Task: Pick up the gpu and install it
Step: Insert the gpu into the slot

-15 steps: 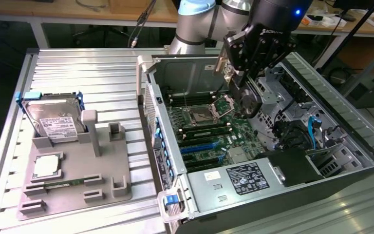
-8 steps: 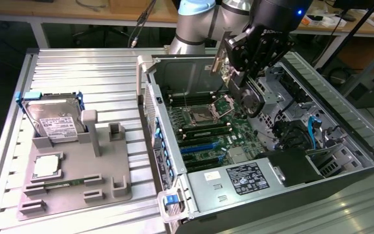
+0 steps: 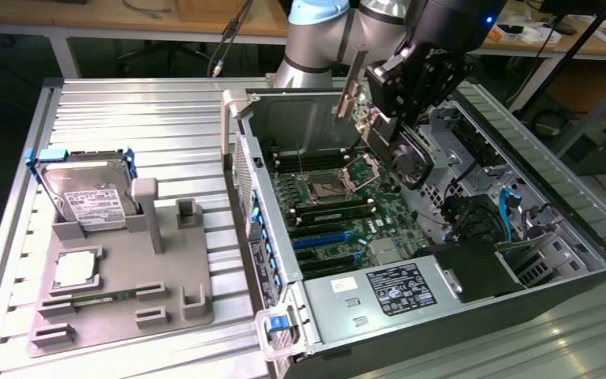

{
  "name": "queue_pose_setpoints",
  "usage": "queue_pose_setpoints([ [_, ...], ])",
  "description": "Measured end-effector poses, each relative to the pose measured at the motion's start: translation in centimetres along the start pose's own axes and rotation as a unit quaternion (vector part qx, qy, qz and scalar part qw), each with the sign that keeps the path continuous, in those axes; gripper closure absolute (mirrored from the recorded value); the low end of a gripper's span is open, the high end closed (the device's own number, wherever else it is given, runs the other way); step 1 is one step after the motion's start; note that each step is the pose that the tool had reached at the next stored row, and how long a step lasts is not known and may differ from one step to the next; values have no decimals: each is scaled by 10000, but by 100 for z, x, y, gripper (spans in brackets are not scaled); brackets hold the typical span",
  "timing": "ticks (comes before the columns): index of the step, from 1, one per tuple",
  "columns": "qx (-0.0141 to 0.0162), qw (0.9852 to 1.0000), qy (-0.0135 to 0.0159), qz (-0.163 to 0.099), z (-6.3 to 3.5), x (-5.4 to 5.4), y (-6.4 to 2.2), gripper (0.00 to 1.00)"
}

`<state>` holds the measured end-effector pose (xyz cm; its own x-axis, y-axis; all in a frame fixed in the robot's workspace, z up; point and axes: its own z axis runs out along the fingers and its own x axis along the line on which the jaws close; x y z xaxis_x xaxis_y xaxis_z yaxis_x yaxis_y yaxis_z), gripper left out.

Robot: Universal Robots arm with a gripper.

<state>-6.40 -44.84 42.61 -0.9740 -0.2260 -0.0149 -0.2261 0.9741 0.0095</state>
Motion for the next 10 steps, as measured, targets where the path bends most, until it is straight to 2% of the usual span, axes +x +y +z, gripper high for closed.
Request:
queue_pose_setpoints([
  [4,-1,9999,3,-104,0,0,0,73],
  [10,-2,9999,5,-108,0,0,0,73],
])
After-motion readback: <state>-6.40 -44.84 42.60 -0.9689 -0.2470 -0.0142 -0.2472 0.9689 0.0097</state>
